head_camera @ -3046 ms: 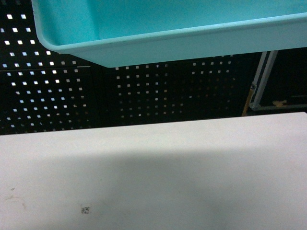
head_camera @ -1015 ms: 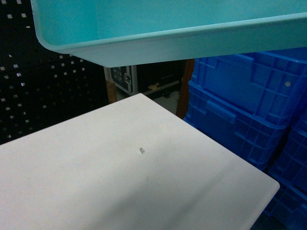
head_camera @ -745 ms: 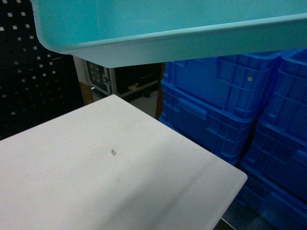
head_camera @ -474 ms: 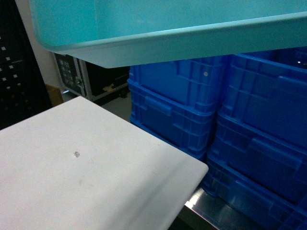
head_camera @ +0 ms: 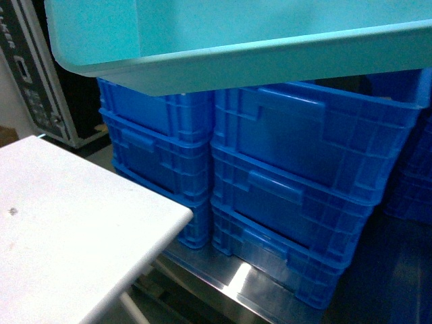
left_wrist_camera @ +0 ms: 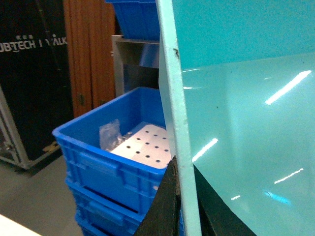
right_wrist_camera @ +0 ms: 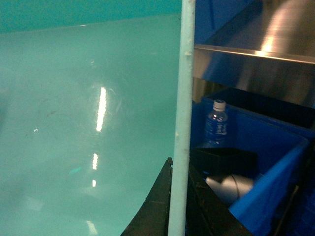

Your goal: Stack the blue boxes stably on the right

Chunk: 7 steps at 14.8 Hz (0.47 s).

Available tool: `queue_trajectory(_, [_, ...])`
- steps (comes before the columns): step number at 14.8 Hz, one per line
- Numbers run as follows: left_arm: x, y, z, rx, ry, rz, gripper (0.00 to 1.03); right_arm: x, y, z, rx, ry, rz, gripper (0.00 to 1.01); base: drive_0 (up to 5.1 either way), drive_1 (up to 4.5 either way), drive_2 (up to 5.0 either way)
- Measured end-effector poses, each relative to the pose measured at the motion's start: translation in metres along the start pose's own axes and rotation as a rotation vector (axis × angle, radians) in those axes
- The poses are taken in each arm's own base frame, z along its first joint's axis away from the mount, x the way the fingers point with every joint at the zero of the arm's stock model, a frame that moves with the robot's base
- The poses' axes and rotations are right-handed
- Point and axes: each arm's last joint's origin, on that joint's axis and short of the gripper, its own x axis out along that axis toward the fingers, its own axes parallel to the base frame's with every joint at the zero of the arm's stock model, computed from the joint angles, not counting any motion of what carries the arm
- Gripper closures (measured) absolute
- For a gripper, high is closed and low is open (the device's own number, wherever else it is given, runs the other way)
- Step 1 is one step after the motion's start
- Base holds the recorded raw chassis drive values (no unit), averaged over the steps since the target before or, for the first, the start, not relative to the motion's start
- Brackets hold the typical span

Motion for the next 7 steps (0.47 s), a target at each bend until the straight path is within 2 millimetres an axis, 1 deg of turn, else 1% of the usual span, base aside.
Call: queue_trajectory(7, [0.0000, -0.0001, 0.0001, 0.000, -0.001, -0.003, 1.01, 0.0000, 0.0000, 0.0001, 0.002, -0.002, 0.000, 0.95, 3.0, -5.57, -1.9])
